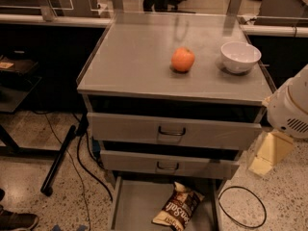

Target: Pick brown chip bag from bottom drawer and place on counter

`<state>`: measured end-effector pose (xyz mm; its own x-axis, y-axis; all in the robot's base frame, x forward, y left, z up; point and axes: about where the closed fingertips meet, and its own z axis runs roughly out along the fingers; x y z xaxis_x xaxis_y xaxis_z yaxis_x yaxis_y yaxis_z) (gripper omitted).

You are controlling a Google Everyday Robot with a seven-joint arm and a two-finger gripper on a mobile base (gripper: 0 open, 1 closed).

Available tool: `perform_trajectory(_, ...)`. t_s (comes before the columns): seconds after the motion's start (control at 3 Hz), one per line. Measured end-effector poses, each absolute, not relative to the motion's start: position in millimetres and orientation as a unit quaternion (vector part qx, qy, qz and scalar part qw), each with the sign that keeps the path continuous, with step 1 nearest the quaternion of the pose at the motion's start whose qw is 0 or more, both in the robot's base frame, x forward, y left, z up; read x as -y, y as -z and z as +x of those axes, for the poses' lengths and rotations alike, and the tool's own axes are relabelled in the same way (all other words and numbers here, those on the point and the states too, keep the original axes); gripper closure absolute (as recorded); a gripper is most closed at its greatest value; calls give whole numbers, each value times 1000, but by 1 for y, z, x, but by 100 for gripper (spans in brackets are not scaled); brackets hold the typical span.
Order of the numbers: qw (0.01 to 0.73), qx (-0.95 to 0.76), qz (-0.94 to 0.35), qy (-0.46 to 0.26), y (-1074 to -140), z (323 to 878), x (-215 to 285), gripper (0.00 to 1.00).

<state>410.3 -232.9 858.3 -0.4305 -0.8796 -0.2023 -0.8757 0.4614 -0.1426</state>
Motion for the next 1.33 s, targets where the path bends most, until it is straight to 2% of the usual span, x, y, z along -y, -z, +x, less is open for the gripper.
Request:
perform_trajectory(0.67, 104, -834, -540, -46, -759, 399, 243, 0)
perform_trajectory(1.0, 105, -833, -541, -48, -757, 398, 243, 0)
perform_trajectory(1.33, 122, -816, -558, -83, -731, 392, 237, 0)
